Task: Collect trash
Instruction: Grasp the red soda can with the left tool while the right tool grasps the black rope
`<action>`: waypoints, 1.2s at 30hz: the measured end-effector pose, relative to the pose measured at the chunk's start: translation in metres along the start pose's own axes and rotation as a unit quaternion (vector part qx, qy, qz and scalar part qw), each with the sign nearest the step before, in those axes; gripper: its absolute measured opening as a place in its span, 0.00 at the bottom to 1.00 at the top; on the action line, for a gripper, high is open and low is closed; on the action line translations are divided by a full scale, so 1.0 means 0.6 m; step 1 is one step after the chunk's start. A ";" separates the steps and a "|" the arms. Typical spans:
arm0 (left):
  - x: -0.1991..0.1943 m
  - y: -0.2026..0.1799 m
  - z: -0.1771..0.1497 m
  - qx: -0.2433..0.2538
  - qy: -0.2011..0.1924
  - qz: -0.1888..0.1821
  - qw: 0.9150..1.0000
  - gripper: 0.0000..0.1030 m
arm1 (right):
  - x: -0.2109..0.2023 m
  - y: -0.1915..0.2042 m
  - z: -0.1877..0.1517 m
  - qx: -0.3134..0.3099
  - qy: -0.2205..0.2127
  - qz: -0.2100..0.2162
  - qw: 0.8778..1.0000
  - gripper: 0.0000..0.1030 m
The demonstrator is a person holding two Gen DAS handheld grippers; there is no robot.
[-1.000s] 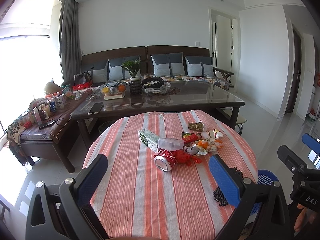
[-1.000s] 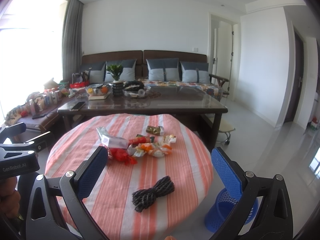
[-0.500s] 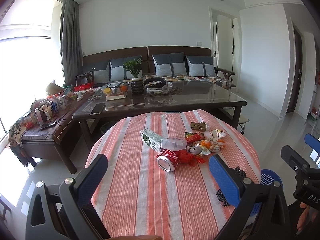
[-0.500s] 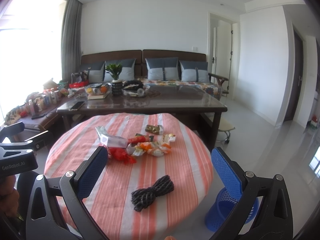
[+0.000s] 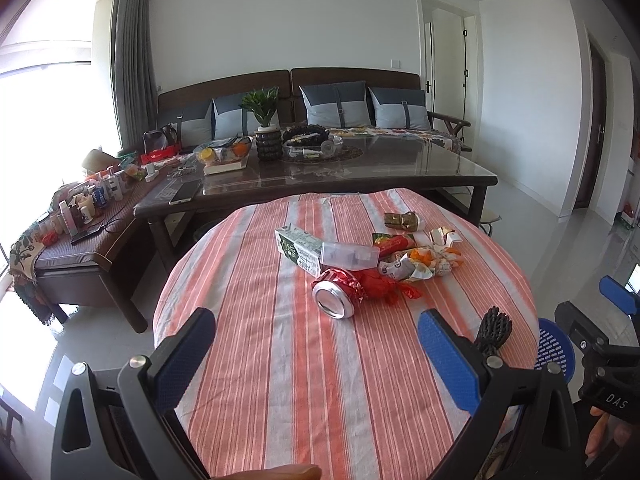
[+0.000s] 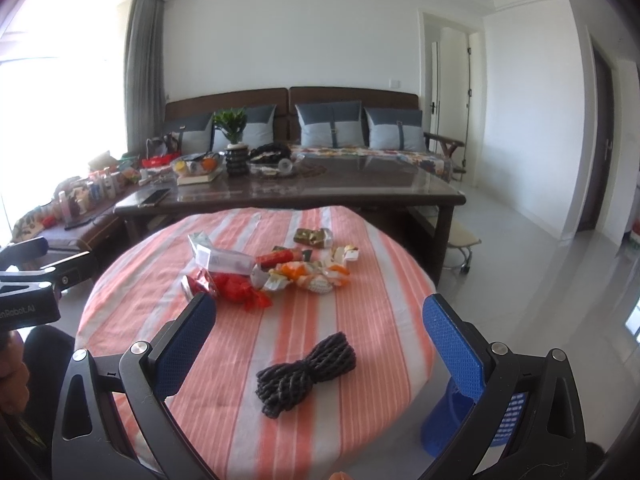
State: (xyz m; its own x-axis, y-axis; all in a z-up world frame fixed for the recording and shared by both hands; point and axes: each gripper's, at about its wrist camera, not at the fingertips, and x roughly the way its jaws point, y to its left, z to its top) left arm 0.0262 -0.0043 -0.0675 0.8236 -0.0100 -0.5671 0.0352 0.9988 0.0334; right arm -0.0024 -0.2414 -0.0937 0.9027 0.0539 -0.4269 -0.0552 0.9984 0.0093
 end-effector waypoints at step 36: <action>0.306 -0.014 -0.102 0.000 0.189 -0.029 0.982 1.00 | 0.248 -0.106 -0.145 0.000 0.219 -0.042 0.975 1.00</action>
State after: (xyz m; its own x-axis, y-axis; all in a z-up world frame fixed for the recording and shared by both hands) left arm 0.1426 -0.0118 -0.2224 0.5512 -0.0492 -0.8329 0.0763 0.9970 -0.0084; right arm 0.0983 -0.2980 -0.2364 0.6354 -0.0398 -0.7712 0.0116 0.9991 -0.0420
